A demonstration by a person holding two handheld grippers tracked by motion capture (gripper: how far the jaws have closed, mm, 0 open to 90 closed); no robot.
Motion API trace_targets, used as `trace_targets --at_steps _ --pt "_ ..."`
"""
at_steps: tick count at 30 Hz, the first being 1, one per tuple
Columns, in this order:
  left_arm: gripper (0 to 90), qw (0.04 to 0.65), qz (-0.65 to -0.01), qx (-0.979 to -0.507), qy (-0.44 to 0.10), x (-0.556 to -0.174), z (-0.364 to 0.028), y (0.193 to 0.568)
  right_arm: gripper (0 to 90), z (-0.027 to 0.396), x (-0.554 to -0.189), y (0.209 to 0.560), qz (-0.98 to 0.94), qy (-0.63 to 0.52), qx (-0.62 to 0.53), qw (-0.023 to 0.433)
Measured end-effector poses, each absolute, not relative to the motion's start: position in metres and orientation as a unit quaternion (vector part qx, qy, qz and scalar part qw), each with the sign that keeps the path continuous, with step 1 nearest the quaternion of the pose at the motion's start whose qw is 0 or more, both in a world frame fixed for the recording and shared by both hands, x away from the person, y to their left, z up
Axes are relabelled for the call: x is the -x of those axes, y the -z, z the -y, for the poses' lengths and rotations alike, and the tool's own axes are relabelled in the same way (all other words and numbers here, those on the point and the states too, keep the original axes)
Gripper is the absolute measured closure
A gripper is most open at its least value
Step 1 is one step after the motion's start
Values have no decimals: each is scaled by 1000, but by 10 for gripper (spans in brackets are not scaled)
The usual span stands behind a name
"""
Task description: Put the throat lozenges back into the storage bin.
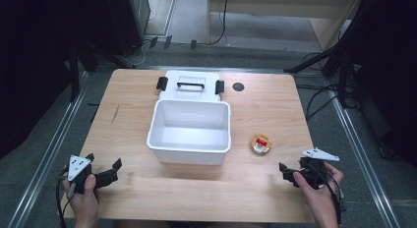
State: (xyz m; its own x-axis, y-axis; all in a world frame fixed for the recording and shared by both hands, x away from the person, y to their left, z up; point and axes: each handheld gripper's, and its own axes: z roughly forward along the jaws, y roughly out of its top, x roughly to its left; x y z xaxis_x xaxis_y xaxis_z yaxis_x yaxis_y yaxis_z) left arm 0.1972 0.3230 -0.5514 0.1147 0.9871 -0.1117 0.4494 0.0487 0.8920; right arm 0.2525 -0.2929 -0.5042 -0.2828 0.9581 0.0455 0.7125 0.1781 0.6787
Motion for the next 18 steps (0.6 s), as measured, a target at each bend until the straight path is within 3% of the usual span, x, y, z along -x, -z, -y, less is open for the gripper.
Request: trace_targets --at_steps 18 --pt "0 427 -587 -614 -310 -198 -324 551 136 259 -295 486 -817 -156 -547 99"
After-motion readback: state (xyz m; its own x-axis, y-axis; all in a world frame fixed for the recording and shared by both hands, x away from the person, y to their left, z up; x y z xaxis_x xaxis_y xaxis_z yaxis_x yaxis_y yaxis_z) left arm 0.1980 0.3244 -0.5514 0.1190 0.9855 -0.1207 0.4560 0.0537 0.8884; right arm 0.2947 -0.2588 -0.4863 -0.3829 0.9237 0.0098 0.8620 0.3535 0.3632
